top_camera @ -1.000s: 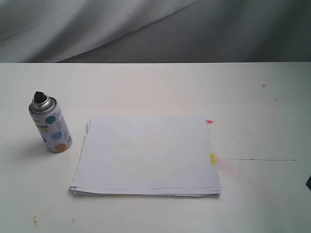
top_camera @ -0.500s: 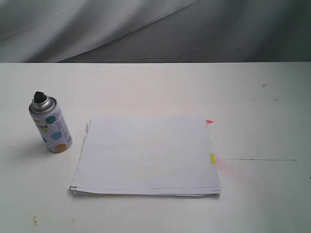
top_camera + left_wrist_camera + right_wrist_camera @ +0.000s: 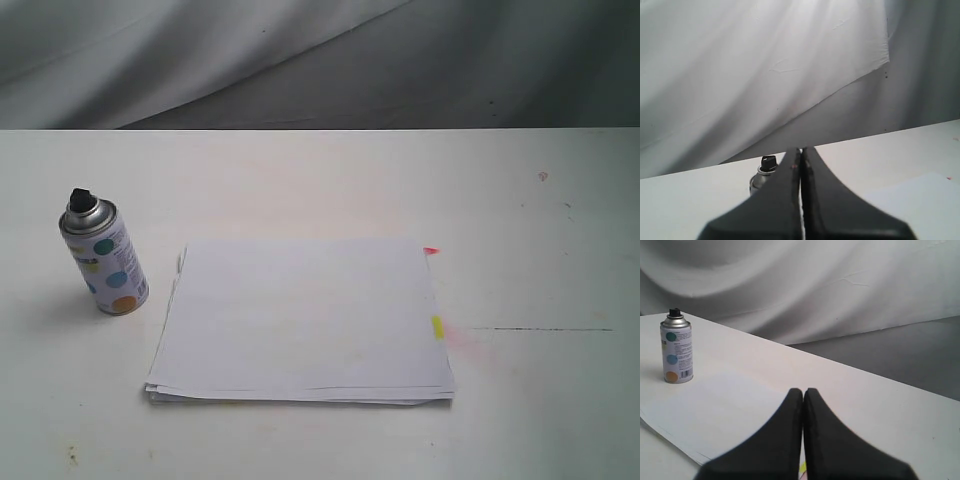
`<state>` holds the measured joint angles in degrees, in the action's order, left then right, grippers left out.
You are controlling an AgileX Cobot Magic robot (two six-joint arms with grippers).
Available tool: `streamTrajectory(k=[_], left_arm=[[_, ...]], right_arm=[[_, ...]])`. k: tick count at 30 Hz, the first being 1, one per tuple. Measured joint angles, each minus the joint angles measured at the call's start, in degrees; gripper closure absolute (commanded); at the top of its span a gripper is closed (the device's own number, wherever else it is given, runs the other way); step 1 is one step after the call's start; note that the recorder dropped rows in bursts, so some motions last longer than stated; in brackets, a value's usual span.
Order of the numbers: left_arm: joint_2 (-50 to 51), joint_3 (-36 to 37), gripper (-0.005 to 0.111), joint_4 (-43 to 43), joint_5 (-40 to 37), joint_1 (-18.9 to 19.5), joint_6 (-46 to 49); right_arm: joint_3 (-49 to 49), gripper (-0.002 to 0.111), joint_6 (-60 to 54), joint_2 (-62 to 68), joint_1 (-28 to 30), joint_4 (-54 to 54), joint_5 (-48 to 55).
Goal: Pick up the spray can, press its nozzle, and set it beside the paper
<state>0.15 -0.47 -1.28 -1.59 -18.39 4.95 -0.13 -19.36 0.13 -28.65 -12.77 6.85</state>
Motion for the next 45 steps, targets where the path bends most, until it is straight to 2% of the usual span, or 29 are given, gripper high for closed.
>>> streamTrajectory(k=[12,27,45], left_arm=[[0.0,0.2,0.107,0.2,-0.3,0.0,0.2],[0.0,0.2,0.107,0.2,-11.0,0.0,0.2],[0.0,0.2,0.107,0.2,-11.6,0.0,0.2]], right_arm=[[0.0,0.108,0.0,0.0,0.0,1.6,-0.1],[0.0,0.108,0.0,0.0,0.0,1.9,-0.1],[0.0,0.108,0.0,0.0,0.0,1.9,-0.1]])
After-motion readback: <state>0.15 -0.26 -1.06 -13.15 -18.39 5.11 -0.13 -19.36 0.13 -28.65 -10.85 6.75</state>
